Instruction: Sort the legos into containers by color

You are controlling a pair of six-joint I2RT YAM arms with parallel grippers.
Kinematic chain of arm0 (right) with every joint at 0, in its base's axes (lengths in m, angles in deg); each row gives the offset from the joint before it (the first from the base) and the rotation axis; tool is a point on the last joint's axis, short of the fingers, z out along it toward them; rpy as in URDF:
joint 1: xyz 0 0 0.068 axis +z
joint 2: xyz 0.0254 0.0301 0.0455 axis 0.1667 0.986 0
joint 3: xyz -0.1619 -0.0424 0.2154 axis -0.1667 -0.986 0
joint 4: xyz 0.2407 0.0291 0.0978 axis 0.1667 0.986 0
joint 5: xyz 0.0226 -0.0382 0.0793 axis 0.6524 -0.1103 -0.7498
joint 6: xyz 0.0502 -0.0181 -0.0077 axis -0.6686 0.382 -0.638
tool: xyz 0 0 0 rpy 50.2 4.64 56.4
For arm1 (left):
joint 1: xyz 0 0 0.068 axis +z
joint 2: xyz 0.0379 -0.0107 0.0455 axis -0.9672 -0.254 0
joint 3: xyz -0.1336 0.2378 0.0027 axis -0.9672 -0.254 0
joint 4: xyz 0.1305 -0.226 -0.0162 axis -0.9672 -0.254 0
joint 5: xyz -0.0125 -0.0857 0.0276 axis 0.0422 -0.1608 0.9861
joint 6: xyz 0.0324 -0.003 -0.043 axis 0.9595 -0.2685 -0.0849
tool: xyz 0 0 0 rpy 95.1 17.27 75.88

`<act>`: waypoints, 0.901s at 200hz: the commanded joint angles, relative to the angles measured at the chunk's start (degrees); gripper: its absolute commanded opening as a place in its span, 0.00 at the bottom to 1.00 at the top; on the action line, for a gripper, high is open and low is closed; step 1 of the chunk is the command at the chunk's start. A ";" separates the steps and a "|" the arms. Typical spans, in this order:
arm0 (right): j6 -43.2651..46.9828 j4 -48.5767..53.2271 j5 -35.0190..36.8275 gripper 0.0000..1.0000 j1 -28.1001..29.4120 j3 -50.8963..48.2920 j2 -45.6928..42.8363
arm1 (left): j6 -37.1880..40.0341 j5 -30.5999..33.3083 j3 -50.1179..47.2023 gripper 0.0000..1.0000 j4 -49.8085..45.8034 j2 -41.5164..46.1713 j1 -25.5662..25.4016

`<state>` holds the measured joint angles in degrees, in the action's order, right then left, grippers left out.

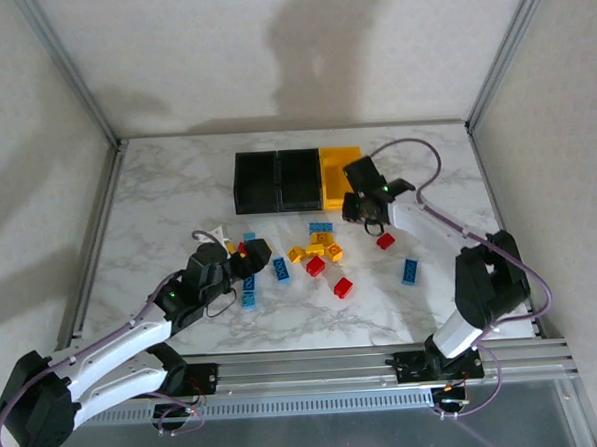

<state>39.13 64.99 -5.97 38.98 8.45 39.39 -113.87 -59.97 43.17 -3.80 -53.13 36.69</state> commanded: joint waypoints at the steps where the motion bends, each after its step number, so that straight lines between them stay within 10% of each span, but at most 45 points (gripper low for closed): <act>1: 2.98 2.57 1.25 0.28 -0.39 7.98 7.09 | -0.99 1.87 2.12 0.86 -2.65 0.73 -0.51; 180: 5.29 4.20 -1.14 0.41 -5.79 34.85 32.82 | -1.79 5.59 4.76 0.86 -6.77 -0.14 -0.52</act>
<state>44.14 67.94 -6.62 33.37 41.37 71.76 -114.79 -56.84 46.40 -8.68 -53.48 36.69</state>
